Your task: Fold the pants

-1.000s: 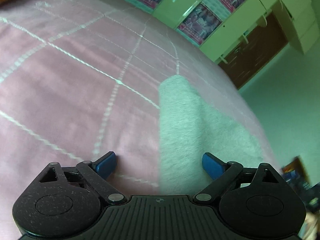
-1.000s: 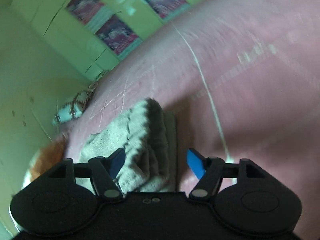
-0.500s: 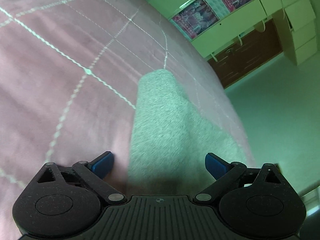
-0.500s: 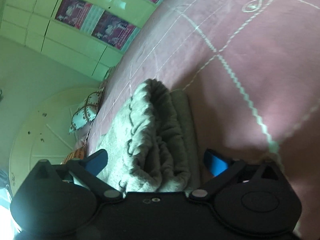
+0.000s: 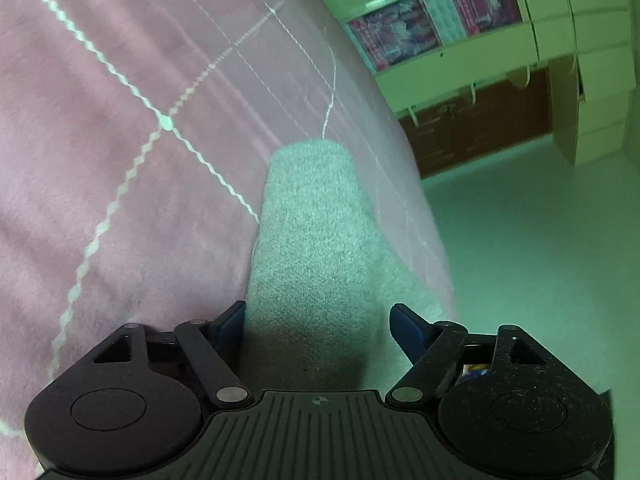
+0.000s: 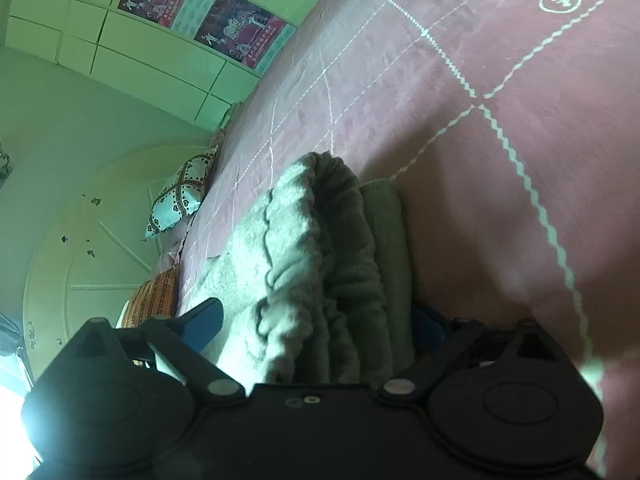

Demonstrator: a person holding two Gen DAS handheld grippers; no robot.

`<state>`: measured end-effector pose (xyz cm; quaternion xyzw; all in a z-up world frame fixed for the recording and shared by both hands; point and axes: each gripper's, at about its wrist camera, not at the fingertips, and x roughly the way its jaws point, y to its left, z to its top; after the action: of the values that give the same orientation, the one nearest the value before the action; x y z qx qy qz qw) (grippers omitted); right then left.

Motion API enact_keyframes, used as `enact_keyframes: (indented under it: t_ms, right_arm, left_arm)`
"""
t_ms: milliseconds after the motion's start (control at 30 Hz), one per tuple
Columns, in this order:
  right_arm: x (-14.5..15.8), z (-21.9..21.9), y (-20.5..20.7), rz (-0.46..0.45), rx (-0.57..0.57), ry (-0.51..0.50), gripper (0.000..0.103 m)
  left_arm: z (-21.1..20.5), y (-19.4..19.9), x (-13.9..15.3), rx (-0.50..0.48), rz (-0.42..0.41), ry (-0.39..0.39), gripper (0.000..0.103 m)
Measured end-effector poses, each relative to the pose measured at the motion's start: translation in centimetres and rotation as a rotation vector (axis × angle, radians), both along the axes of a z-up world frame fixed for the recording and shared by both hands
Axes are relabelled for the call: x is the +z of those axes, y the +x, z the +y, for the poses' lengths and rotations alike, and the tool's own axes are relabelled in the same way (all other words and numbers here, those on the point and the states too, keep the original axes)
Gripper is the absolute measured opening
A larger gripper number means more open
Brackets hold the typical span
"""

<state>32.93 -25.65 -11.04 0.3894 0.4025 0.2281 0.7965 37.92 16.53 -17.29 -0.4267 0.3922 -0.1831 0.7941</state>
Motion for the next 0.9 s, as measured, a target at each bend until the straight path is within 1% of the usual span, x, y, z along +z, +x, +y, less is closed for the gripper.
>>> enact_keyframes:
  t_ms: [33,67,100,133,167,200,233,267,300,333,433,533,600,667,700,733,767,800,833,867,900]
  right_arm:
    - [0.1,0.3,0.4,0.011,0.011,-0.026,0.08]
    - [0.3,0.5,0.8,0.017,0.02,-0.043,0.079]
    - [0.5,0.9,1.2,0.029,0.029,-0.057,0.081]
    - [0.7,1.2,1.5,0.041,0.042,-0.066,0.087]
    - [0.8,1.5,1.9,0.053,0.063,-0.075,0.091]
    - [1.2,2.1,2.3,0.066,0.083,-0.102,0.094]
    - [1.8,2.7,2.4,0.058,0.102,-0.15,0.078]
    - [2.3,3.2,2.5,0.046,0.127,-0.19,0.063]
    - [3.0,3.5,2.3,0.02,0.147,-0.216,0.054]
    - [3.6,3.6,2.3,-0.006,0.161,-0.226,0.05]
    - [6.0,4.1,2.6,-0.098,0.195,-0.206,0.047]
    - [8.5,5.3,4.8,-0.176,0.225,-0.191,0.045]
    - [9.9,6.2,7.5,-0.212,0.242,-0.191,0.045]
    - [11.1,7.3,10.8,-0.219,0.242,-0.17,0.047]
    - [11.1,7.4,12.4,-0.216,0.239,-0.152,0.056]
    - [10.7,7.5,14.3,-0.218,0.214,-0.147,0.081]
    - [9.8,7.3,16.0,-0.215,0.148,-0.2,0.097]
    - [8.9,6.9,16.9,-0.19,0.056,-0.288,0.094]
    - [7.8,6.4,17.8,-0.113,-0.053,-0.38,0.086]
    - [7.2,5.9,18.0,-0.094,-0.08,-0.382,0.078]
    - [7.2,5.8,17.6,-0.132,-0.062,-0.346,0.072]
  left_arm:
    - [-0.6,0.5,0.1,-0.012,0.005,0.026,0.068]
    - [-1.2,0.9,0.3,-0.018,0.017,0.06,0.062]
    - [-1.8,1.3,0.5,-0.028,0.03,0.094,0.05]
    - [-2.2,1.5,0.7,-0.04,0.031,0.12,0.044]
    - [-2.5,1.6,0.9,-0.052,0.024,0.146,0.043]
    - [-2.5,1.5,1.0,-0.057,0.018,0.153,0.038]
    - [-2.4,1.4,1.1,-0.051,0.016,0.139,0.03]
    - [-2.2,1.2,1.3,-0.044,0.002,0.118,0.028]
    - [-2.1,0.9,1.6,-0.041,-0.016,0.099,0.027]
    - [-1.8,0.6,1.8,-0.036,-0.033,0.084,0.026]
    - [-0.8,0.7,2.9,-0.009,-0.081,0.01,0.026]
    - [0.8,2.5,4.8,0.041,-0.136,-0.011,0.026]
    - [2.2,4.5,6.5,0.069,-0.173,-0.005,0.026]
    - [3.3,6.5,7.9,0.094,-0.199,0.02,0.026]
    - [3.9,7.6,8.3,0.119,-0.211,0.041,0.029]
    - [4.6,8.6,8.0,0.154,-0.214,0.082,0.052]
    - [5.3,9.4,7.3,0.21,-0.17,0.169,0.068]
    - [6.0,9.8,6.8,0.28,-0.078,0.261,0.078]
    - [6.4,9.9,6.5,0.299,-0.022,0.314,0.078]
    - [6.4,9.6,6.5,0.277,-0.03,0.362,0.078]
    - [5.9,9.2,6.9,0.259,-0.063,0.431,0.078]
